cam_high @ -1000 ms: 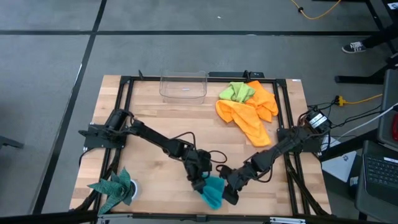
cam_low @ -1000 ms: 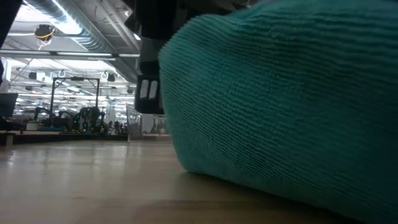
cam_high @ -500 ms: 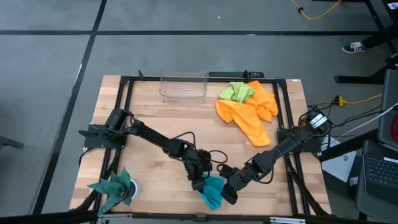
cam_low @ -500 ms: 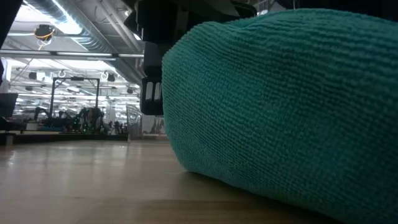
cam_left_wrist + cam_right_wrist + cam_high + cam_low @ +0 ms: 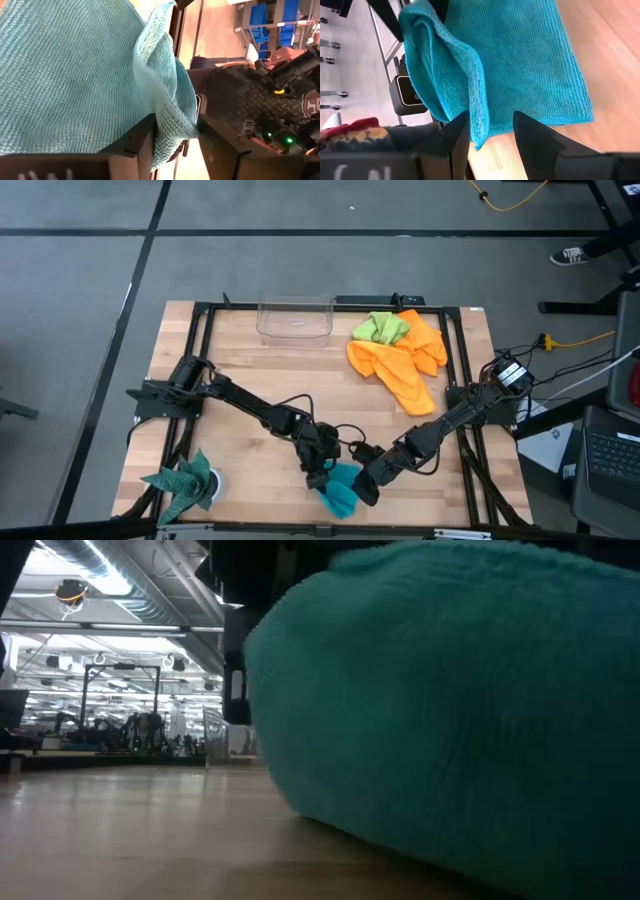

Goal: Fold microfiber towels
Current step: Fold the blue microfiber cloth

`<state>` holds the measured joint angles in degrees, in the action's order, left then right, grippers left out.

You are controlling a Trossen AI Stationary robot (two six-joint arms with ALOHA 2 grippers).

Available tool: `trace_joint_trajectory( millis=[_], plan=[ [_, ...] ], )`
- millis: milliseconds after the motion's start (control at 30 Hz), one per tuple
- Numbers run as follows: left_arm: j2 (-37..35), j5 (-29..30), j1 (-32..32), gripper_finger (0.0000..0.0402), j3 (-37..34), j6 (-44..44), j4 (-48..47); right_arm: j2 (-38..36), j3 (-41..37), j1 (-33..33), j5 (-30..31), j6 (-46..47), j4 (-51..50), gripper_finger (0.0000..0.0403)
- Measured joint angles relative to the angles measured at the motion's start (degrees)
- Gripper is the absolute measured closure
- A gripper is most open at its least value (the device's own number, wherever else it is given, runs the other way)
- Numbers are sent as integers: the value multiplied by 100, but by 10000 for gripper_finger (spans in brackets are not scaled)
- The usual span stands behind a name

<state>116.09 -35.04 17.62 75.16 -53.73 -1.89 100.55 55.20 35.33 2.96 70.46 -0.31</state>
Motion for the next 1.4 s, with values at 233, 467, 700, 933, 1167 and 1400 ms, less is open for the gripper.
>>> trace_joint_trajectory(
  millis=[233,467,700,933,1167,1400],
  plan=[
    [0,-197,65,216,0,-275,-2,-2,0,0,47,-1,-52,250],
    [0,-360,-11,215,0,-281,-2,-2,0,-53,48,-167,-80,250],
    [0,-1586,-527,217,0,-662,-1,-245,0,-374,-443,-303,-352,250],
    [0,-3374,-897,217,0,-1073,-99,-1109,2,-527,-69,-320,-1558,250],
    [-446,-3576,-834,217,2,323,-1657,-1949,2,-310,546,-311,-2512,250],
    [-1724,-454,-481,217,0,2568,-3755,-2113,2,-249,907,-338,-2444,250]
  ],
)
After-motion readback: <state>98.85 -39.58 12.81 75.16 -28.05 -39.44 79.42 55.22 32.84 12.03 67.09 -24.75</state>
